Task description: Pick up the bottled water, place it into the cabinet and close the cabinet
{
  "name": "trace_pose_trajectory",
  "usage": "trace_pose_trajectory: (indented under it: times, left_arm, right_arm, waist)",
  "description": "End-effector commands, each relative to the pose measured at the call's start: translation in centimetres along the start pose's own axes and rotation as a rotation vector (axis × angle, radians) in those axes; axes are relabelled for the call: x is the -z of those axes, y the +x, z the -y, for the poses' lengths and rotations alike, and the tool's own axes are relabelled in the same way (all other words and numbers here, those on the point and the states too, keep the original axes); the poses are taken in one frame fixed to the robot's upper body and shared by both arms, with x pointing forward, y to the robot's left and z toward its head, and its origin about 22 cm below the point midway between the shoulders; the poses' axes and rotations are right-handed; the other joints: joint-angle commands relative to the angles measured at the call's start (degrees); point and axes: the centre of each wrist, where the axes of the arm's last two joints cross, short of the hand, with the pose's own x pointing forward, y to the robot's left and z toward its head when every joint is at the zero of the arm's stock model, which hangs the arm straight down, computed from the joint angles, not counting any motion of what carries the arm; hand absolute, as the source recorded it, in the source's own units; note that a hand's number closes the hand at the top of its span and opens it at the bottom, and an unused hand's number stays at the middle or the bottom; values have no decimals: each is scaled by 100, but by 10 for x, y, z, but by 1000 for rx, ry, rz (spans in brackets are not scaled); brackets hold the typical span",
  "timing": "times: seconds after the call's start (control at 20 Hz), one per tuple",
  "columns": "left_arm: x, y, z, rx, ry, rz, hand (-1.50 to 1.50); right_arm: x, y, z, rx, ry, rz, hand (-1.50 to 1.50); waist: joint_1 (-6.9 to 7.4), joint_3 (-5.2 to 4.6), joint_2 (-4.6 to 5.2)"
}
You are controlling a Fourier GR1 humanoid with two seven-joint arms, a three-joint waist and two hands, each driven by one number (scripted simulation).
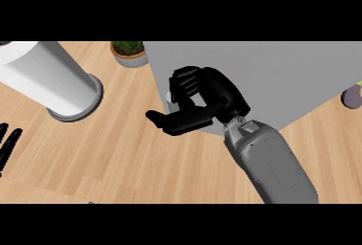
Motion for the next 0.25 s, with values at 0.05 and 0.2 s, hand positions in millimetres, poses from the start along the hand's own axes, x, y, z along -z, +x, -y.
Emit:
trace_pose_trajectory:
  times: [0.05,0.2]
  left_arm:
    - [-4,2,0,-8,-7,-1,-150]
    - [-9,-1,-5,-8,31,0,-150]
  right_arm:
    - [30,23,23,97,-190,57,-150]
    - [35,32,14,95,-189,73,-150]
  waist:
    - [54,-28,110]
    - [13,-38,112]
